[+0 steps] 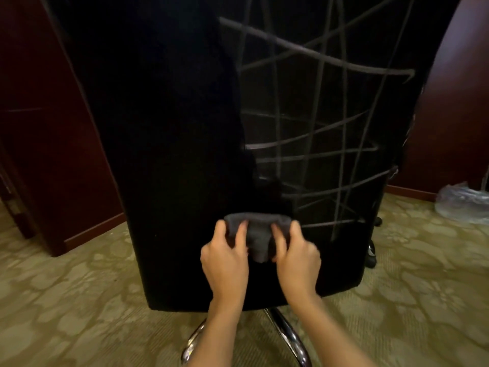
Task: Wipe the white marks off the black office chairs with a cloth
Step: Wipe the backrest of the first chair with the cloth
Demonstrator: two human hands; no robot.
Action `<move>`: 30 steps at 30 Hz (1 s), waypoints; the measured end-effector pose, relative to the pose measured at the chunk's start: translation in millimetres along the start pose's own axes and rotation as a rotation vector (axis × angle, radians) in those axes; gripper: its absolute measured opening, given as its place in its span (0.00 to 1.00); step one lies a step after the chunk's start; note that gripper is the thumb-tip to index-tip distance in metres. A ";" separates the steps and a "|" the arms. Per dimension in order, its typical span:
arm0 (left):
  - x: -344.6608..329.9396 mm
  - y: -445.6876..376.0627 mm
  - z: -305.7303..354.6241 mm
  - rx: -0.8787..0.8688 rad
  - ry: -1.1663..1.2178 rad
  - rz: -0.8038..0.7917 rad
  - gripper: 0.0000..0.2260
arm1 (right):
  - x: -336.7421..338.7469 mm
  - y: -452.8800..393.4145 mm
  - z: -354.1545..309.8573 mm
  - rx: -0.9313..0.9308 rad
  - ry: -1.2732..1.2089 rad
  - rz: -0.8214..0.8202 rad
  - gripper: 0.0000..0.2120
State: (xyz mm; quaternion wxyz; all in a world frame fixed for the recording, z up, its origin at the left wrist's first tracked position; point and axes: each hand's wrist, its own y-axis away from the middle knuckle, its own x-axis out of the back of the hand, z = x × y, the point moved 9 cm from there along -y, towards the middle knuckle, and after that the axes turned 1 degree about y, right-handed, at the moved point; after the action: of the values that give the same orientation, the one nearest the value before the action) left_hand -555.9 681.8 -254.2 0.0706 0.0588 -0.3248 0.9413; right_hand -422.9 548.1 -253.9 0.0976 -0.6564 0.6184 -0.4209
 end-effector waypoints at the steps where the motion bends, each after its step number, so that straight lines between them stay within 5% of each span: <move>1: 2.6 10.4 -13.9 0.012 -0.032 0.005 0.19 | -8.8 14.6 4.8 -0.014 0.014 -0.025 0.11; 8: 29.9 30.1 -46.5 0.174 -0.035 0.059 0.11 | -36.0 45.1 -2.0 -0.115 -0.036 -0.289 0.12; 16: -6.0 -1.7 30.7 0.102 0.224 0.014 0.08 | 38.4 -26.8 -18.9 -0.109 -0.174 -0.021 0.13; 21: -23.3 46.5 -34.9 0.221 0.078 -0.080 0.12 | 2.8 20.9 30.5 -0.103 0.090 -0.159 0.14; 25: -17.6 76.4 -63.1 0.339 0.105 -0.153 0.11 | -18.1 57.4 57.8 -0.185 0.058 -0.301 0.11; 30: -25.5 21.9 14.5 0.186 0.257 -0.058 0.09 | 37.3 -12.0 22.2 -0.139 -0.123 -0.023 0.15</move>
State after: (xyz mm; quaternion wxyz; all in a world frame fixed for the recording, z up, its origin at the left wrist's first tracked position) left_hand -533.7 653.3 -260.0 0.1330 -0.0463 -0.2226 0.9647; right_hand -403.7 508.7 -243.9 0.0848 -0.6932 0.6313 -0.3372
